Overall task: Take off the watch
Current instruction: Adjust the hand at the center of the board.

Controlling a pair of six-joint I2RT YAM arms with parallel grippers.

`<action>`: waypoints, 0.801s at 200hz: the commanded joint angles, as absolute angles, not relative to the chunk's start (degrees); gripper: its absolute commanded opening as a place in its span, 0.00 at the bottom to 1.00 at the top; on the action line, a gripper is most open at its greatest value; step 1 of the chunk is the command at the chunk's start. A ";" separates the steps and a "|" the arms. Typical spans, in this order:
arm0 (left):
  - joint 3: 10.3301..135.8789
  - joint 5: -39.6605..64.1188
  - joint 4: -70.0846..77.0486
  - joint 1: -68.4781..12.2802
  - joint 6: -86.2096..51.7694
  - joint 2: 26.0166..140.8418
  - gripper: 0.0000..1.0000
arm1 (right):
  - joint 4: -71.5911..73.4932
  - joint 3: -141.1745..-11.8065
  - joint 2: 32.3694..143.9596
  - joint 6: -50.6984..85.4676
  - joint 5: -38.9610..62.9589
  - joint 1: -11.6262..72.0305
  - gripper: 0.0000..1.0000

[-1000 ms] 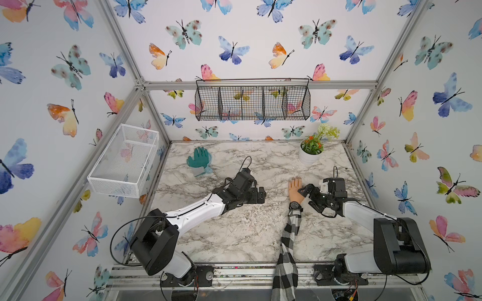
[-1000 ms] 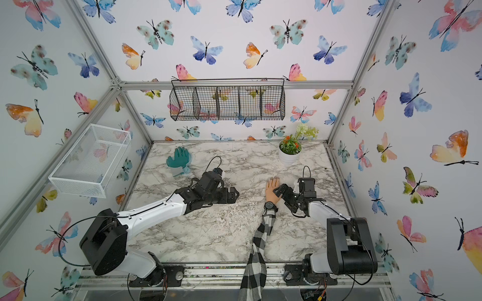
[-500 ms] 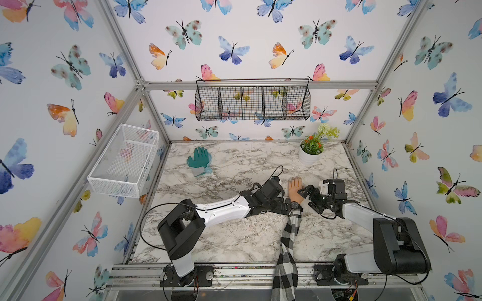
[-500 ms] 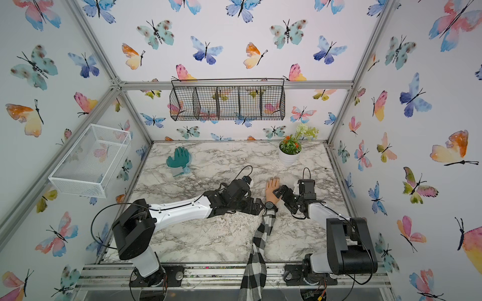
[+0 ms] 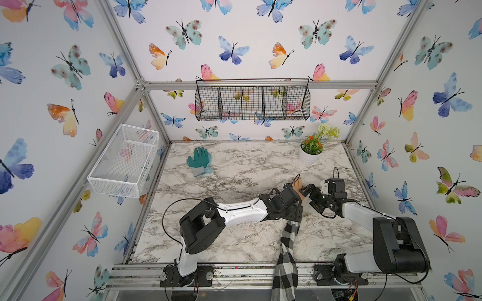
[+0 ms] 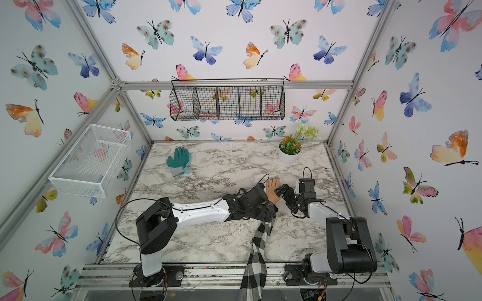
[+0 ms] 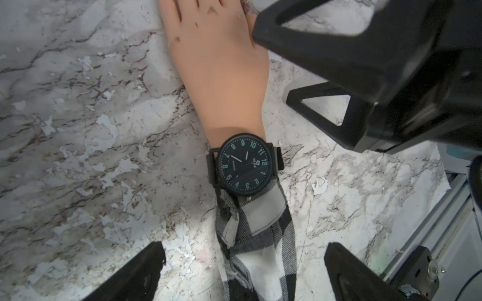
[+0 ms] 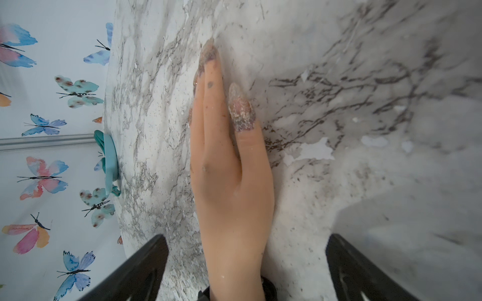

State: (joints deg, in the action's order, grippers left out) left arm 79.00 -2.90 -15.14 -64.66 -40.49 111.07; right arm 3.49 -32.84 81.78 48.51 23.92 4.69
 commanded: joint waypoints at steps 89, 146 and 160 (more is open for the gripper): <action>85.21 -7.60 -20.96 -66.36 -41.21 120.79 0.94 | 2.99 -35.30 83.61 50.28 24.47 3.78 0.98; 85.61 -7.25 -20.85 -66.32 -40.20 121.84 0.73 | 6.15 -32.51 84.08 50.70 31.07 3.71 0.98; 85.43 -7.06 -20.83 -66.36 -39.98 121.67 0.68 | 7.24 -31.98 84.45 50.80 32.96 3.70 0.98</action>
